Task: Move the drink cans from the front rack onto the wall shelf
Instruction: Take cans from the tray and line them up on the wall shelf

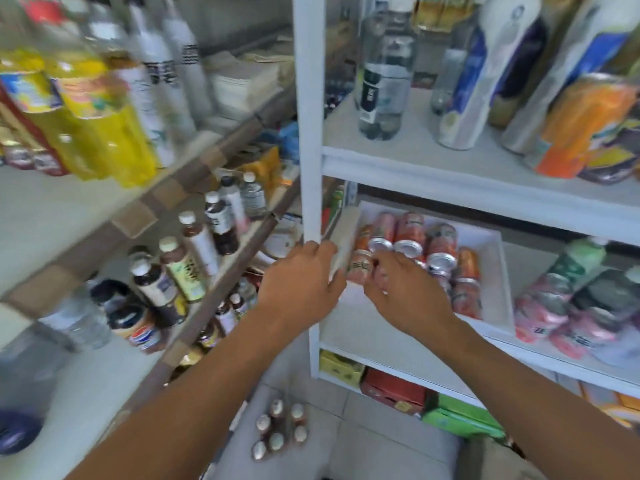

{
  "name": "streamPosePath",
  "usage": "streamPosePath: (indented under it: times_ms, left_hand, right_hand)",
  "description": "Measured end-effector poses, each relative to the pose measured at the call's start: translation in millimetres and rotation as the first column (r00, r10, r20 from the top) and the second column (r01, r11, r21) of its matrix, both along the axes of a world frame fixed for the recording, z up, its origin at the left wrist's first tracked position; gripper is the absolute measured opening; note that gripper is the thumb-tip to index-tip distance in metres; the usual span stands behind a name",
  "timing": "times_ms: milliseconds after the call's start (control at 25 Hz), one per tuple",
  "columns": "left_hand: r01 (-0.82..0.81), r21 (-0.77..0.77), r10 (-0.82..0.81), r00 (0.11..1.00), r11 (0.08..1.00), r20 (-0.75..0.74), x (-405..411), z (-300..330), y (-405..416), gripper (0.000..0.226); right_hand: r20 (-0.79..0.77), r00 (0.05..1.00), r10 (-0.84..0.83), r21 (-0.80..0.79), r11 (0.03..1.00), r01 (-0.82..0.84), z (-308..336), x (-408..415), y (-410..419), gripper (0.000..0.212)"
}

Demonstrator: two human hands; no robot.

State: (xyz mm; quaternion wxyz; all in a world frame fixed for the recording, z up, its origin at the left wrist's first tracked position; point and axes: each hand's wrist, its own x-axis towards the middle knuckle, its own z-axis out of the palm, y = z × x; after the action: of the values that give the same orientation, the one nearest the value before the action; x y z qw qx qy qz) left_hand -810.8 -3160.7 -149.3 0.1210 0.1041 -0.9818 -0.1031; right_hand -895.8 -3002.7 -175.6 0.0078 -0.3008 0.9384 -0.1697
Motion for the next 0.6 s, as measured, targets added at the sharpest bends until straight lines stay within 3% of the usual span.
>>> streamPosePath:
  times_ms: [160, 360, 480, 600]
  left_hand:
    - [0.044, 0.058, -0.045, 0.999, 0.997, 0.004, -54.4, -23.2, 14.6, 0.036]
    - [0.117, 0.065, -0.116, 0.993, 0.991, -0.012, -95.3, -51.8, 26.2, 0.036]
    - [0.131, 0.081, -0.126, 0.990, 0.988, -0.064, -115.5, -73.1, 29.6, 0.037]
    - [0.158, 0.121, -0.151, 0.986, 0.980, -0.071, -127.5, -97.1, 34.0, 0.038]
  right_hand:
    - [0.065, 0.985, -0.160, -0.027, 0.986, 0.162, -27.7, -59.1, 19.5, 0.041]
    - [0.232, 0.868, -0.439, -0.007, 0.892, 0.452, -66.8, -117.6, 51.2, 0.060]
    - [0.248, 0.825, -0.508, -0.020, 0.849, 0.528, -89.6, -143.9, 57.9, 0.071]
    - [0.279, 0.785, -0.553, -0.051, 0.808, 0.587, -107.7, -170.7, 57.2, 0.065]
